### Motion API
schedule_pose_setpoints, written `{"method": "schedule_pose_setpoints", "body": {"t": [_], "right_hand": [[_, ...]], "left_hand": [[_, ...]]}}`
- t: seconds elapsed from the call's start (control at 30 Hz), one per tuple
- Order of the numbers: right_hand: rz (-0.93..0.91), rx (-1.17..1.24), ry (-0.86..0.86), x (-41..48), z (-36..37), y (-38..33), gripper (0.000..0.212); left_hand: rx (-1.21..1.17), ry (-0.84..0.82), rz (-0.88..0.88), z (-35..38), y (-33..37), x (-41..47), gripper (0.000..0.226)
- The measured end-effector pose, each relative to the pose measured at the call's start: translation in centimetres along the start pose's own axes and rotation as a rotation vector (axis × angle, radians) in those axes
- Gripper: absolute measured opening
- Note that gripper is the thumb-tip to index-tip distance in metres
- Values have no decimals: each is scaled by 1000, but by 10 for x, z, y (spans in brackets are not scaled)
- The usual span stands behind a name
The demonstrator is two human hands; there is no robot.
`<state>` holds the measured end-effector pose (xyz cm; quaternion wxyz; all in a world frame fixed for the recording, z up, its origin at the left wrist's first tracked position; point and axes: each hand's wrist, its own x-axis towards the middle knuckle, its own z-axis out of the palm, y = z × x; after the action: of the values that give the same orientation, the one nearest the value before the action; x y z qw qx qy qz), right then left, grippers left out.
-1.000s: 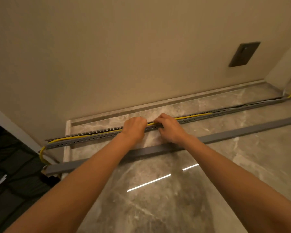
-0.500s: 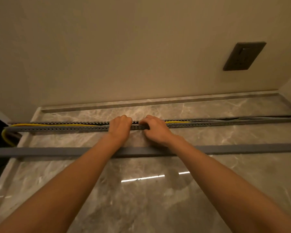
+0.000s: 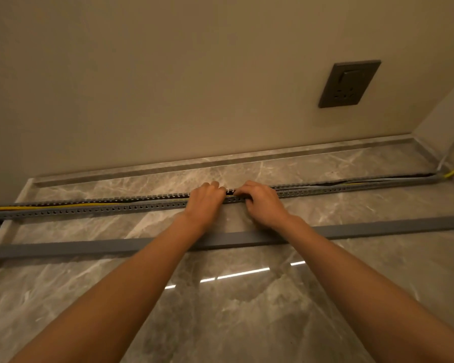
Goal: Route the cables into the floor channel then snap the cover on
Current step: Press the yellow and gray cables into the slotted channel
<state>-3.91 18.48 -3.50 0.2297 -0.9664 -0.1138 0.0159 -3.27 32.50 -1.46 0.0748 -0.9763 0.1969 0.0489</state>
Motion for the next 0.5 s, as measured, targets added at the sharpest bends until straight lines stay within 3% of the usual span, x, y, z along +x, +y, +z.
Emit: {"method": "schedule_pose_setpoints", "body": {"t": [0.27, 0.5], "right_hand": [[49, -4, -145, 5, -5, -3, 39], [88, -129, 0, -18, -23, 27, 37]], "left_hand": [[21, -42, 31, -10, 0, 14, 24], [52, -68, 18, -9, 8, 13, 28]]}}
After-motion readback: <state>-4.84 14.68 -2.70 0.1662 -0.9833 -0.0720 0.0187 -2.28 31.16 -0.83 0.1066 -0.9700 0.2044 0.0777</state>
